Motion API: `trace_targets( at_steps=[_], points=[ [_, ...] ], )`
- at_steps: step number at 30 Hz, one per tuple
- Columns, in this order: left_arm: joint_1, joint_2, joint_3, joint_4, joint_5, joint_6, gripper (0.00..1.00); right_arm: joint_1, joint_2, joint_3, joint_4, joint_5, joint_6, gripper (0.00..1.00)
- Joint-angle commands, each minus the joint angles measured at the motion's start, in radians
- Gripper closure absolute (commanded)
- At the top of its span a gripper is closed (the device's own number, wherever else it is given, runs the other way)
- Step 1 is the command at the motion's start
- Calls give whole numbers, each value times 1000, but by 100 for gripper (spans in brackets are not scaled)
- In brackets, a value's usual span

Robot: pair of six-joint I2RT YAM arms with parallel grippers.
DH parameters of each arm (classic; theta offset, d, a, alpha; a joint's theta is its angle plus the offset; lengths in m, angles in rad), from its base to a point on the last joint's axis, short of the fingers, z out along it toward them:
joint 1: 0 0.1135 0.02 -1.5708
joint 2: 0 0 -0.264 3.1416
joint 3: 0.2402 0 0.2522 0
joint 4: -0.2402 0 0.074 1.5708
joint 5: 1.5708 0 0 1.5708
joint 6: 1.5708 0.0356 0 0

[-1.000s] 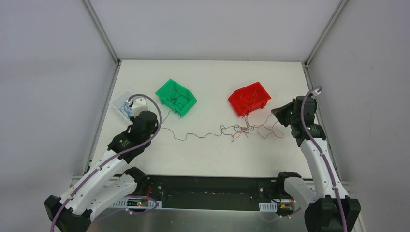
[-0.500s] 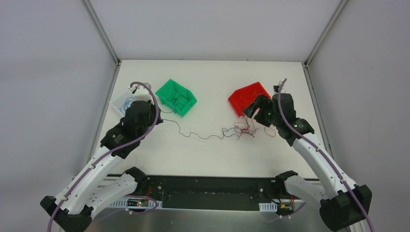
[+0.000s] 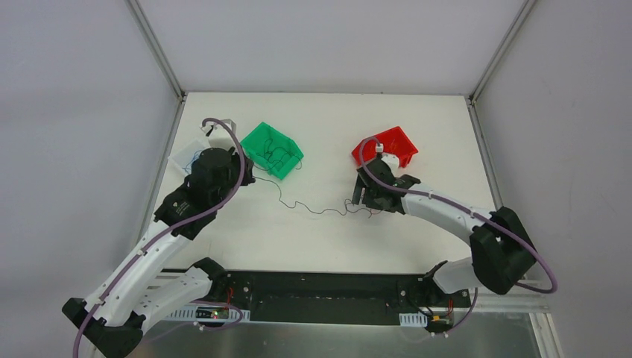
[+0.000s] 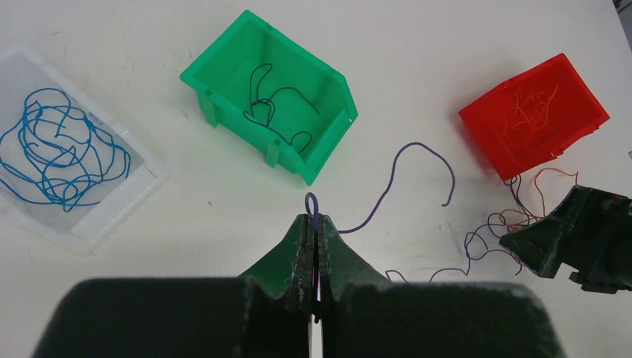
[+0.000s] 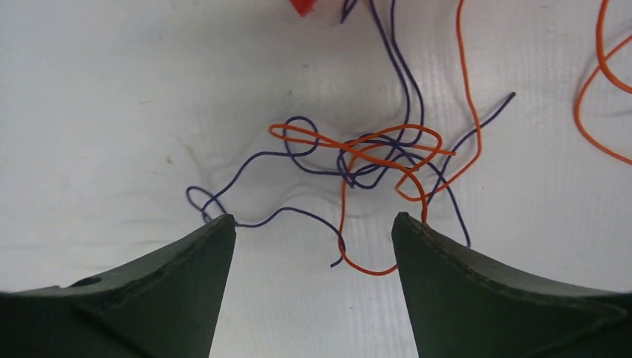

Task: Untangle the cables

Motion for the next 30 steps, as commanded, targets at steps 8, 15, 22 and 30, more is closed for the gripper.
trace_targets(
  at_steps=[8,15,22,30],
  points=[
    [8,-48,53,35,-122,115,100,33,154,42,-44,261,1,33],
    [8,-96,100,7,-316,240,100,-61,194,14,-39,270,51,66],
    [8,-134,112,-20,-622,287,100,-144,81,-43,-20,323,73,100],
    [10,-147,97,-12,-627,294,100,-246,-11,-86,12,273,49,100]
  ],
)
